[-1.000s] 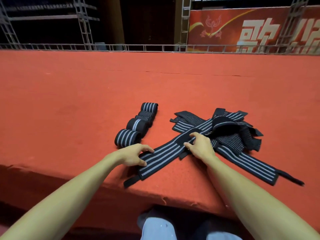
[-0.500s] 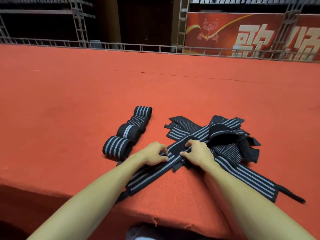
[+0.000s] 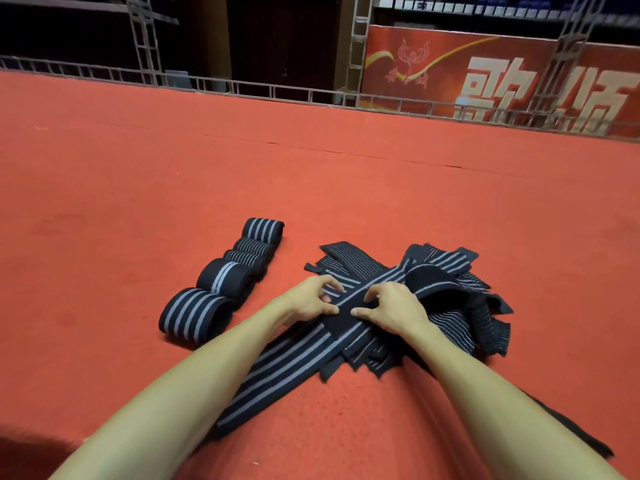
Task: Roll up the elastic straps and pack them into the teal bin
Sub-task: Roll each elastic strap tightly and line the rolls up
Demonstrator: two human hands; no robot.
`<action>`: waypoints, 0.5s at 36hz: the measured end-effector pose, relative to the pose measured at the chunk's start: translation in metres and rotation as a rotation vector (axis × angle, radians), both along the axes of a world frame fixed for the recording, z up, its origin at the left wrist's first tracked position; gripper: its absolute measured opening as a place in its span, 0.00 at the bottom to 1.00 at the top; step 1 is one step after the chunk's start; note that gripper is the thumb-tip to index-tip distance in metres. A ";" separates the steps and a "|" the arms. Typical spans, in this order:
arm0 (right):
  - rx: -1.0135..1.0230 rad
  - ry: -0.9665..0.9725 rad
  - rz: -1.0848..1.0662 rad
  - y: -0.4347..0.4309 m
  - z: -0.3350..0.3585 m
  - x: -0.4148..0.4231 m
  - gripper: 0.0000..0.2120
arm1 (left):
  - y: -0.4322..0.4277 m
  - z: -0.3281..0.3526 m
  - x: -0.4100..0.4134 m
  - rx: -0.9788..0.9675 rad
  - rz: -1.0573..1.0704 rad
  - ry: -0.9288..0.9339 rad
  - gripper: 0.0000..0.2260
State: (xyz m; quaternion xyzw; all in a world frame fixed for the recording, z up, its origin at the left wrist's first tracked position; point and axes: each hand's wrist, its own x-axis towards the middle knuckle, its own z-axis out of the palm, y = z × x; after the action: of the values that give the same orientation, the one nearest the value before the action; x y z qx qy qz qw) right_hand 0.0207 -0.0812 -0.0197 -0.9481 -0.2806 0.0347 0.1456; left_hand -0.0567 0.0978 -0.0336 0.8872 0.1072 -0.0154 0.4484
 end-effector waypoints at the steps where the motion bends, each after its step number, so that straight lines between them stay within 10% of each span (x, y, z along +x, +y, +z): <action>1: 0.017 0.007 -0.008 -0.001 0.000 0.001 0.19 | 0.002 0.002 -0.002 -0.045 -0.015 0.016 0.15; 18: -0.004 0.128 -0.125 0.004 0.006 -0.005 0.29 | 0.040 0.002 -0.060 -0.100 -0.172 0.177 0.21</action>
State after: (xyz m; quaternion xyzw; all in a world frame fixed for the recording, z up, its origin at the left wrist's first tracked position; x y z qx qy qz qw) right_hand 0.0156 -0.0774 -0.0135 -0.9598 -0.2112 0.0868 0.1633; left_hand -0.1164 0.1375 -0.0314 0.8648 0.0690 -0.1376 0.4780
